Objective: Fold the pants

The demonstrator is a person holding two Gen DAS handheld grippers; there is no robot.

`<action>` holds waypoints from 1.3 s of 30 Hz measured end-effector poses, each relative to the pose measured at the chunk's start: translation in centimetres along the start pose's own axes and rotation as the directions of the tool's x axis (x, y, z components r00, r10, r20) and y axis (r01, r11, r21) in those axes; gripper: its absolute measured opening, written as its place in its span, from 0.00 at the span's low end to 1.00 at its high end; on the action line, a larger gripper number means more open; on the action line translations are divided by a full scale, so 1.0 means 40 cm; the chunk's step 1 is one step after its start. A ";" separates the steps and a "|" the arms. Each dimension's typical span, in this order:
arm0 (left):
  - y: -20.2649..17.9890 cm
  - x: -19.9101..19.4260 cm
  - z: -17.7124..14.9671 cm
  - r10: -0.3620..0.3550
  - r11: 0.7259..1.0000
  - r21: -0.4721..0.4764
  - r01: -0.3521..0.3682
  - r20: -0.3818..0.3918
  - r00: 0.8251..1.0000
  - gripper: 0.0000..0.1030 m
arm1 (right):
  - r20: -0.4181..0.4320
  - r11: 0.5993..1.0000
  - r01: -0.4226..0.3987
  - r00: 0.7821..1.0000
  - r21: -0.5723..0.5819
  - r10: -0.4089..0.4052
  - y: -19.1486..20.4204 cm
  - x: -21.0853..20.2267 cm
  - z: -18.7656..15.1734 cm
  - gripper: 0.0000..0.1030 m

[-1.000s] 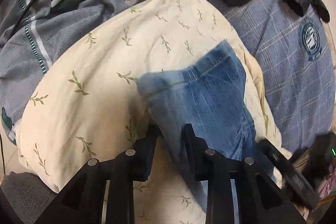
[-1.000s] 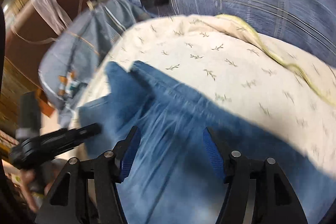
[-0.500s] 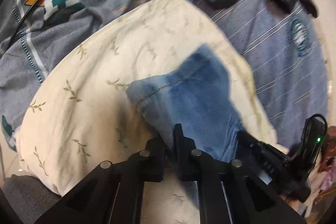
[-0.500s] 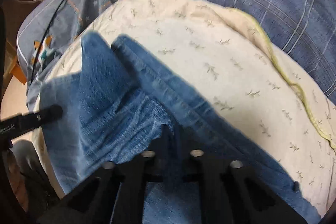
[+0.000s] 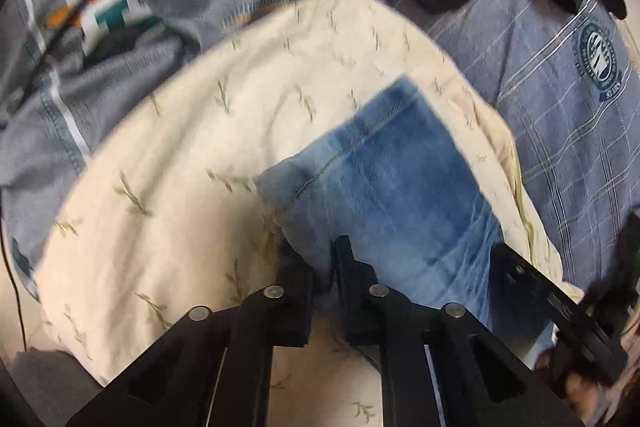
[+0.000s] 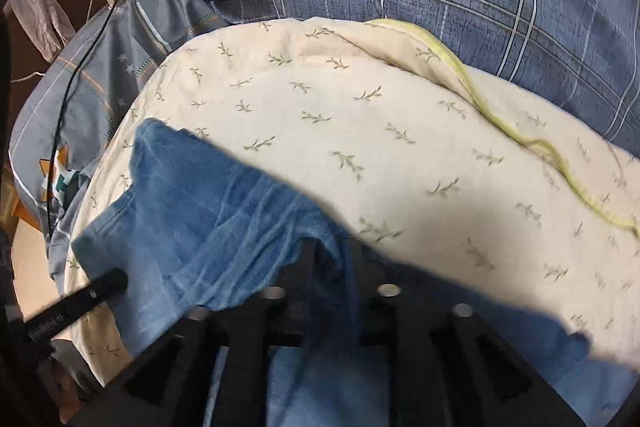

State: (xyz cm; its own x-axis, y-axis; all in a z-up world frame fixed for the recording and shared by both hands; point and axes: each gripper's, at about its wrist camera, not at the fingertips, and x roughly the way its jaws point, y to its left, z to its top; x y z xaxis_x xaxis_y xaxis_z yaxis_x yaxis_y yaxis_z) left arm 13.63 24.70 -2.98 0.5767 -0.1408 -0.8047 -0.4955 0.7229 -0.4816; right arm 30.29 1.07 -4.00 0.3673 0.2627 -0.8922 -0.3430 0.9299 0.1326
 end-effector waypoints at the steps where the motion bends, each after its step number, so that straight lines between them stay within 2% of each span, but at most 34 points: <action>1: -0.001 -0.006 0.000 0.001 1.000 -0.002 -0.001 0.015 1.000 0.15 | 0.029 1.000 -0.013 0.999 0.013 0.013 -0.003 -0.028 -0.004 0.50; 2: -0.002 -0.011 0.001 0.002 1.000 0.000 -0.002 0.024 1.000 0.16 | 0.064 0.999 -0.017 0.998 0.028 0.015 -0.008 -0.064 -0.012 0.58; 3: -0.004 -0.016 -0.002 0.014 1.000 0.007 -0.014 0.036 0.999 0.16 | 0.119 0.999 -0.014 0.993 0.048 0.009 -0.018 -0.124 -0.026 0.59; 7: -0.025 -0.053 -0.016 0.059 0.997 0.051 -0.065 0.106 0.993 0.19 | 0.225 0.991 -0.067 0.973 0.113 0.040 -0.084 -0.288 -0.110 0.65; 9: -0.039 -0.089 -0.029 0.124 0.988 0.067 -0.140 0.194 0.973 0.31 | 0.283 0.976 -0.103 0.958 0.193 0.045 -0.152 -0.370 -0.200 0.70; 11: -0.064 -0.126 -0.055 0.143 0.982 0.075 -0.171 0.286 0.948 0.48 | 0.314 0.954 -0.129 0.949 0.272 0.039 -0.224 -0.425 -0.272 0.71; 13: -0.093 -0.161 -0.088 0.111 0.981 0.110 -0.160 0.359 0.927 0.55 | 0.340 0.918 -0.139 0.940 0.370 0.005 -0.320 -0.484 -0.358 0.71; 16: -0.165 -0.199 -0.169 0.003 0.954 0.270 -0.130 0.426 0.905 0.58 | 0.368 0.851 -0.127 0.926 0.510 -0.082 -0.444 -0.541 -0.469 0.73; 17: -0.205 -0.206 -0.211 -0.055 0.926 0.360 -0.116 0.432 0.900 0.61 | 0.377 0.824 -0.137 0.921 0.549 -0.099 -0.478 -0.555 -0.502 0.76; 18: -0.231 -0.210 -0.244 -0.091 0.901 0.420 -0.109 0.428 0.899 0.62 | 0.393 0.786 -0.155 0.912 0.599 -0.120 -0.525 -0.564 -0.546 0.76; 19: -0.261 -0.210 -0.283 -0.125 0.869 0.484 -0.104 0.418 0.900 0.64 | 0.396 0.763 -0.155 0.907 0.627 -0.142 -0.550 -0.569 -0.574 0.76; 20: -0.302 -0.206 -0.337 -0.160 0.822 0.562 -0.096 0.389 0.907 0.65 | 0.391 0.739 -0.145 0.905 0.658 -0.171 -0.577 -0.570 -0.606 0.77; 21: -0.325 -0.203 -0.372 -0.179 0.789 0.608 -0.083 0.358 0.917 0.65 | 0.364 0.711 -0.121 0.910 0.693 -0.199 -0.604 -0.563 -0.634 0.76; 22: -0.351 -0.202 -0.412 -0.200 0.754 0.654 -0.060 0.316 0.927 0.65 | 0.326 0.677 -0.089 0.917 0.730 -0.231 -0.623 -0.558 -0.656 0.74; 23: -0.387 -0.202 -0.467 -0.235 0.709 0.705 -0.014 0.255 0.938 0.65 | 0.302 0.639 -0.075 0.919 0.765 -0.254 -0.642 -0.559 -0.679 0.68; 24: -0.409 -0.207 -0.503 -0.263 0.675 0.737 0.021 0.214 0.941 0.65 | 0.320 0.597 -0.125 0.918 0.793 -0.233 -0.673 -0.561 -0.710 0.64; 25: -0.432 -0.215 -0.541 -0.290 0.639 0.767 0.053 0.178 0.940 0.65 | 0.337 0.572 -0.169 0.920 0.803 -0.201 -0.692 -0.561 -0.726 0.63; 26: -0.469 -0.223 -0.596 -0.319 0.590 0.803 0.083 0.138 0.938 0.65 | 0.347 0.551 -0.203 0.922 0.810 -0.170 -0.709 -0.558 -0.734 0.60; 27: -0.494 -0.229 -0.634 -0.334 0.555 0.826 0.100 0.111 0.936 0.65 | 0.341 0.539 -0.223 0.931 0.812 -0.128 -0.725 -0.546 -0.740 0.57; 28: -0.520 -0.231 -0.672 -0.346 0.520 0.846 0.120 0.080 0.935 0.66 | 0.326 0.539 -0.221 0.939 0.813 -0.106 -0.728 -0.535 -0.739 0.45; 29: -0.550 -0.228 -0.710 -0.355 0.481 0.864 0.146 0.040 0.934 0.66 | 0.291 0.545 -0.203 0.953 0.813 -0.080 -0.727 -0.517 -0.737 0.27; 30: -0.579 -0.224 -0.750 -0.359 0.437 0.882 0.176 -0.008 0.933 0.66 | 0.259 0.568 -0.189 0.965 0.801 -0.043 -0.714 -0.498 -0.729 0.15; 31: -0.600 -0.220 -0.780 -0.361 0.403 0.894 0.198 -0.044 0.932 0.66 | 0.262 0.582 -0.190 0.964 0.791 -0.042 -0.703 -0.500 -0.724 0.11; 33: -0.644 -0.209 -0.839 -0.357 0.340 0.913 0.225 -0.096 0.929 0.66 | 0.267 0.614 -0.156 0.959 0.774 -0.093 -0.691 -0.550 -0.714 0.10; 35: -0.673 -0.214 -0.886 -0.358 0.289 0.925 0.245 -0.133 0.924 0.66 | 0.297 0.610 -0.184 0.951 0.771 -0.089 -0.691 -0.586 -0.722 0.10; 36: -0.687 -0.212 -0.894 -0.359 0.264 0.932 0.249 -0.145 0.922 0.66 | 0.282 0.609 -0.167 0.954 0.776 -0.098 -0.694 -0.583 -0.726 0.10; 37: -0.701 -0.215 -0.895 -0.360 0.240 0.936 0.256 -0.159 0.919 0.66 | 0.243 0.611 -0.125 0.963 0.782 -0.114 -0.698 -0.569 -0.731 0.12; 38: -0.719 -0.205 -0.904 -0.359 0.207 0.940 0.273 -0.187 0.915 0.66 | 0.186 0.616 -0.074 0.975 0.784 -0.120 -0.702 -0.540 -0.725 0.21; 39: -0.734 -0.204 -0.925 -0.352 0.176 0.941 0.287 -0.212 0.911 0.66 | 0.138 0.616 -0.049 0.986 0.786 -0.097 -0.705 -0.506 -0.729 0.24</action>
State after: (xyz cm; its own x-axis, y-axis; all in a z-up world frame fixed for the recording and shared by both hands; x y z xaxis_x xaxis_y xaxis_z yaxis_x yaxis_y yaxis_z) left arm -0.55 -20.40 4.89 0.5623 -0.5267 -0.6375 0.6901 0.7237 0.0108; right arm 7.32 -37.96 -2.26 0.5148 0.2041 -0.8327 0.4501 0.7622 0.4652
